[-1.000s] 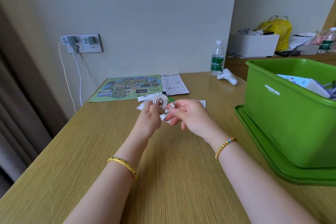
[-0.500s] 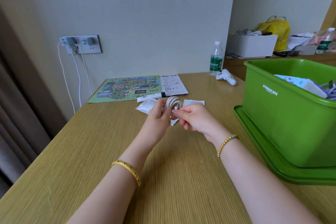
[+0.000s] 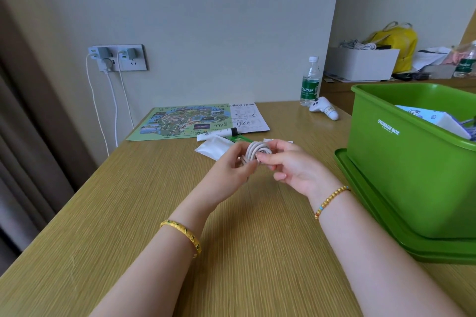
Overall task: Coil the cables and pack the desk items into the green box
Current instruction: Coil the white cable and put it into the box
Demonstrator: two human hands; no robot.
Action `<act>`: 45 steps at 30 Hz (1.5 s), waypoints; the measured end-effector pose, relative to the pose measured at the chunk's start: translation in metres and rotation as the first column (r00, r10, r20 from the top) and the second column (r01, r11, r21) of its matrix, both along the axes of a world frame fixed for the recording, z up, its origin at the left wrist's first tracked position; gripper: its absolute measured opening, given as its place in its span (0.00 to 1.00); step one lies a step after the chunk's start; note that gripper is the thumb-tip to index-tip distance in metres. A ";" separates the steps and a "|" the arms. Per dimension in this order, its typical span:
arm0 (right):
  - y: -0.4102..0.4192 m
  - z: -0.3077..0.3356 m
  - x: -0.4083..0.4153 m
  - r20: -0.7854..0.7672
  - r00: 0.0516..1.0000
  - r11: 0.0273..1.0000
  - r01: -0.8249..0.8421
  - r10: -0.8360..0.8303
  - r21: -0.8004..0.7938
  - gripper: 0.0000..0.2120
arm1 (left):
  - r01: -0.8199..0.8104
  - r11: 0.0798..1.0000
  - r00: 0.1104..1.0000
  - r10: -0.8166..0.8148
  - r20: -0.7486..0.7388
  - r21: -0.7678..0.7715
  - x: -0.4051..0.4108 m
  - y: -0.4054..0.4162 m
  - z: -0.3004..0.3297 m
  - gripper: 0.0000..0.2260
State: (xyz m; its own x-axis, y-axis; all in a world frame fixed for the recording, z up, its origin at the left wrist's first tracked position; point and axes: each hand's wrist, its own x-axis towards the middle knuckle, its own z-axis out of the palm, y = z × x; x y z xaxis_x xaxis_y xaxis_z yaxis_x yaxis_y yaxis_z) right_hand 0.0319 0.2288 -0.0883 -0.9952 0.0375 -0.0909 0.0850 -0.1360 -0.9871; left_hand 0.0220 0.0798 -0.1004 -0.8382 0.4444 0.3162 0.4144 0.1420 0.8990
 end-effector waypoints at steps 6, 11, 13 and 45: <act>0.004 -0.001 -0.001 0.019 1.000 0.993 -0.020 0.018 0.118 0.07 | -0.046 0.996 0.998 0.041 -0.057 -0.078 -0.003 0.001 -0.004 0.09; 0.007 0.000 0.000 -0.066 0.994 0.978 -0.069 0.083 0.197 0.05 | -0.080 0.991 0.997 0.082 0.013 -0.106 -0.006 0.000 -0.004 0.09; 0.007 -0.001 0.001 -0.086 0.990 0.973 -0.088 0.108 0.211 0.05 | -0.070 0.991 0.996 0.075 0.041 -0.111 -0.006 0.000 -0.004 0.10; 0.007 -0.003 -0.001 -0.268 0.946 0.962 -0.117 0.183 0.245 0.12 | -0.050 0.999 0.967 0.048 0.248 0.003 -0.004 -0.003 -0.002 0.06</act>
State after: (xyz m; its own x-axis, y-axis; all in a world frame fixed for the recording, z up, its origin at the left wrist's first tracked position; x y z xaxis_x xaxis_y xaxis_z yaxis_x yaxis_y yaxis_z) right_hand 0.0312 0.2359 -0.0912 -0.9731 -0.1283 0.1914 -0.2028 0.0829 -0.9757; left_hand 0.0180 0.0769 -0.1028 -0.9117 0.3986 0.0993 0.1709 0.1483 0.9741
